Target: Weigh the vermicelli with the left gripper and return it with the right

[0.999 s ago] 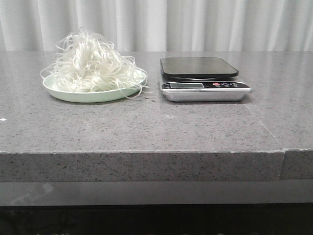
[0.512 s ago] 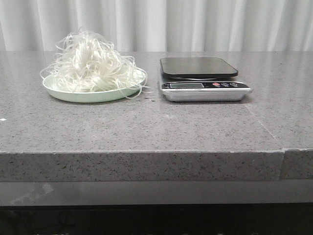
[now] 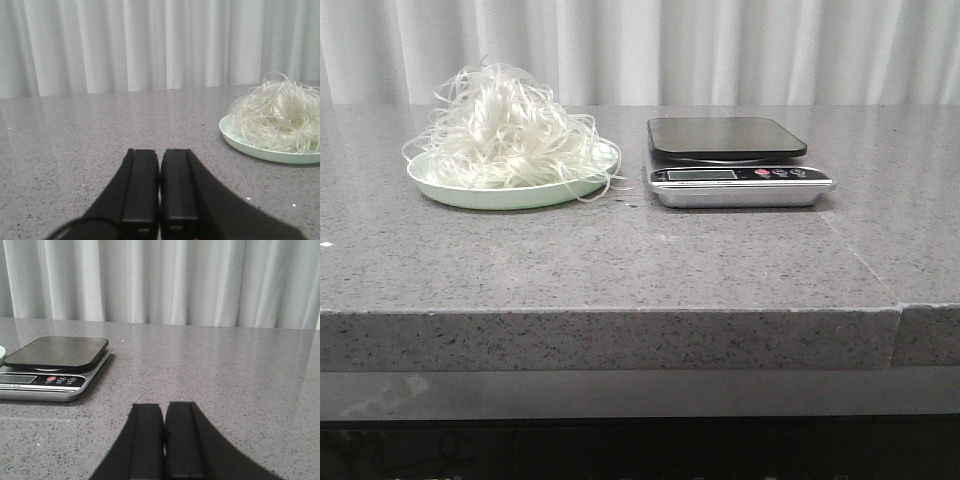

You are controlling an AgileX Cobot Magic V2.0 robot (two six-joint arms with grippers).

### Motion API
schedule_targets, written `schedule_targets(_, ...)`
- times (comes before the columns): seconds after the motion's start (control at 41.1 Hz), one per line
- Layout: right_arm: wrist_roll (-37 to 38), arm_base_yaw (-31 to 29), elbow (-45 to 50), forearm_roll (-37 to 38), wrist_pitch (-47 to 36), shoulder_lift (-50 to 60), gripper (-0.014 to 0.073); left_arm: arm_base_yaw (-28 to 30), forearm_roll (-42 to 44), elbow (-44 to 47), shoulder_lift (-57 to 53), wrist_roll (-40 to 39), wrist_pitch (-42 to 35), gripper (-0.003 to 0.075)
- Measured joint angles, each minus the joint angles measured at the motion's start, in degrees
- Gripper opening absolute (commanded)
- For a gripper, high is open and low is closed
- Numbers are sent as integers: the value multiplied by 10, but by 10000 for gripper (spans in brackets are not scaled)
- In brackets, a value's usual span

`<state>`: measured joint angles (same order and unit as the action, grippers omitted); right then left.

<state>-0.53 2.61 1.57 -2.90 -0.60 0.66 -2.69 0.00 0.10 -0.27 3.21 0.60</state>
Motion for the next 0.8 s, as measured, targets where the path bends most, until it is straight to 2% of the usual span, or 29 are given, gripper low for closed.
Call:
schedule_targets(0.487,0,-1,0,0,0,0,162,0,0,0,0,0,0,145)
schedule_targets(0.804,1,-35,0,-1,-1,0,162,0,0,0,0,0,0,145)
